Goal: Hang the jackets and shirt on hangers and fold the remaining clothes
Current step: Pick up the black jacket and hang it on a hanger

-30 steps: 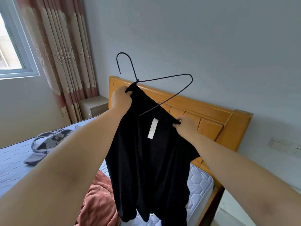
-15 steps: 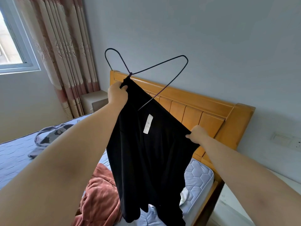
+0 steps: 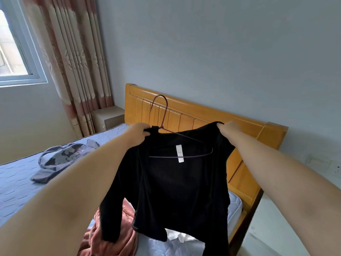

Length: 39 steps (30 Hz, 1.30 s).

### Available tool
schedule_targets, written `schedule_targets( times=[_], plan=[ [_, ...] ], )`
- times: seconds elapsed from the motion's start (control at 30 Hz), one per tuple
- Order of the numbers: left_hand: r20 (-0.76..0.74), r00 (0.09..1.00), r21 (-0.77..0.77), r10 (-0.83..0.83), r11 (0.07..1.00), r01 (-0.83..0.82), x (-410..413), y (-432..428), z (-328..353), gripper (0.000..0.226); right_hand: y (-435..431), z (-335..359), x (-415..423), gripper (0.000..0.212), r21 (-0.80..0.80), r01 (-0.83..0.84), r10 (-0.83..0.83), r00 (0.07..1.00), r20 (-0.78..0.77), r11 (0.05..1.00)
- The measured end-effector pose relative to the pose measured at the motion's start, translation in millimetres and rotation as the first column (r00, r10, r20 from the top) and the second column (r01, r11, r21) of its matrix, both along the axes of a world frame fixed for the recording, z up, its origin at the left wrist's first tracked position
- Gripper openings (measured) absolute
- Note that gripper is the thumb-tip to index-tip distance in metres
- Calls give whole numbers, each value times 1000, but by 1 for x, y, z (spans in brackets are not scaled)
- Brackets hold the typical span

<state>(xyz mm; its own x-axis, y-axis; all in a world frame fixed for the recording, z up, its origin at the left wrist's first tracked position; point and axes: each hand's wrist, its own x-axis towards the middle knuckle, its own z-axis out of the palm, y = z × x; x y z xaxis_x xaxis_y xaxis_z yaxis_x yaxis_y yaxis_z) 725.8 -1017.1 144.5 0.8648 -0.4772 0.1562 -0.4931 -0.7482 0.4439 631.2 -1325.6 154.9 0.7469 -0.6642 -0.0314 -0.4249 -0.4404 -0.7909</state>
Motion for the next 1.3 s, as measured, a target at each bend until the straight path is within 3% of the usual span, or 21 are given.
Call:
schedule_targets(
  times=[0.13,0.27,0.3,0.4,0.5,0.63,0.83,0.9,1.0,1.1,1.13,1.2,1.3],
  plan=[
    [58,997,138,-53,989,44,-21,-23,-13,22,29,21,4,25,211,-67,38,990,138,975],
    [47,998,53,-39,998,36,-25,-46,-10,22,60,70,7,18,355,-176,25,920,391,918],
    [28,999,-6,-21,1000,21,-26,-51,-5,22,66,79,5,19,321,-242,116,924,364,916],
    [-65,997,-214,43,975,-56,-25,-58,3,20,68,81,-7,32,93,-444,447,895,-6,891],
    [-55,996,-288,71,954,-84,-23,-52,8,19,49,60,-12,45,-362,-348,376,927,8,865],
    [-18,996,-319,82,944,-84,-22,-43,15,19,40,38,-22,51,-275,-571,526,820,-226,773],
    [67,995,-312,78,949,-53,-27,-39,26,17,52,34,-24,31,-319,-606,597,791,-138,729],
    [116,991,-313,68,949,-29,-32,-42,32,18,62,38,-20,22,-361,-548,577,816,-31,755],
    [292,947,-315,137,948,-40,-37,-45,51,23,75,51,-17,16,-523,-235,391,897,209,819],
    [556,782,-261,280,953,-156,-36,-40,78,24,81,67,-18,17,-574,43,233,887,398,818],
    [578,747,-266,329,941,-208,-34,-37,84,25,79,70,-18,18,-545,51,212,887,410,837],
    [490,777,-276,395,916,-292,-35,-35,88,26,74,72,-16,17,-456,-42,228,904,361,889],
    [404,876,-150,262,964,-219,-50,-51,80,23,73,63,-17,19,-413,-22,180,920,347,911]
  ],
)
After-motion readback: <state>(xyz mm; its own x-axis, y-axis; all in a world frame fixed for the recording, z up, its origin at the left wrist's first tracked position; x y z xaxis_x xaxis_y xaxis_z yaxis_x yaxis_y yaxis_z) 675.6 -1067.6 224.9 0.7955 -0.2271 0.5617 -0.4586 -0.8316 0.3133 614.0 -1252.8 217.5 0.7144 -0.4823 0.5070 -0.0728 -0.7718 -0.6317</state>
